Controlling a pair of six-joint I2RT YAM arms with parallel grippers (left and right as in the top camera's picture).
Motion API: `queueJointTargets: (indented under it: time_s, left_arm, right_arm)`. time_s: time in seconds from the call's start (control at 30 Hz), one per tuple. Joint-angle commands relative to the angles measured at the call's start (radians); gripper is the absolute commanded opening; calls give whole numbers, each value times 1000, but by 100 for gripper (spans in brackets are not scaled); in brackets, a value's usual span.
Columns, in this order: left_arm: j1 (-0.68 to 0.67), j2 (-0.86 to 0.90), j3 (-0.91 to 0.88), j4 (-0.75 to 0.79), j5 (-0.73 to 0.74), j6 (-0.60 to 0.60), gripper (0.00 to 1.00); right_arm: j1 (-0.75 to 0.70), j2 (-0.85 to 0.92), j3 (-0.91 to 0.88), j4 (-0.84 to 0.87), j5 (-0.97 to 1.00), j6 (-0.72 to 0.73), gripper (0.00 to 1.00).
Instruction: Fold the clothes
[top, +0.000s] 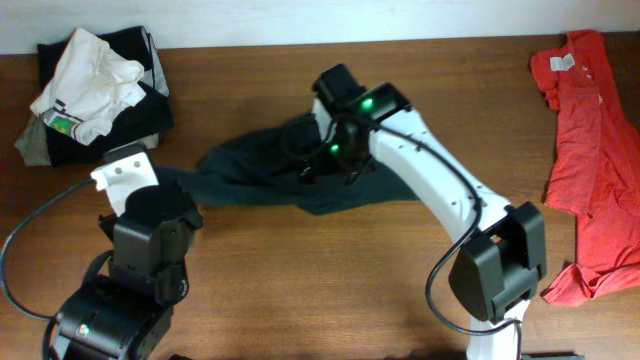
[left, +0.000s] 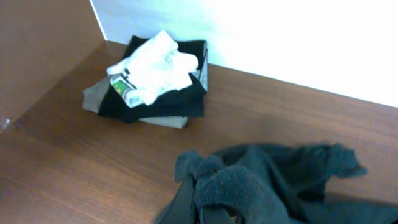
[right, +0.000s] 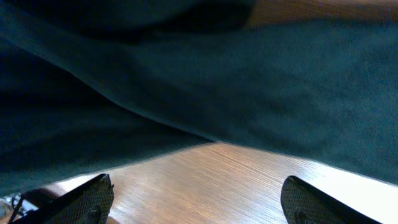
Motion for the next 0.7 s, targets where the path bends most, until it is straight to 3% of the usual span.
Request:
queueJointTargets:
  time_s: [0.0, 0.1, 0.3, 0.47, 0.53, 0.6, 0.67]
  left_arm:
    - [6, -20, 78, 18, -54, 48, 0]
    - [6, -19, 99, 43, -83, 88, 0]
    - [6, 0, 99, 51, -279, 88, 0]
    - [6, 8, 134, 92, -252, 107, 0]
    - [6, 8, 167, 87, -213, 123, 0]
    - [6, 8, 198, 85, -180, 141, 0]
    - [6, 8, 222, 75, -164, 141, 0]
  right_arm:
    - [62, 2, -4, 23, -32, -72, 90]
    - [146, 2, -4, 25, -25, -319, 90]
    - [240, 2, -4, 55, 19, -456, 94]
    - [311, 2, -4, 155, 50, -456, 93]
    - [324, 3, -5, 187, 69, -455, 82]
    - [330, 4, -6, 206, 68, -451, 61]
    - [332, 4, -6, 212, 68, -451, 50]
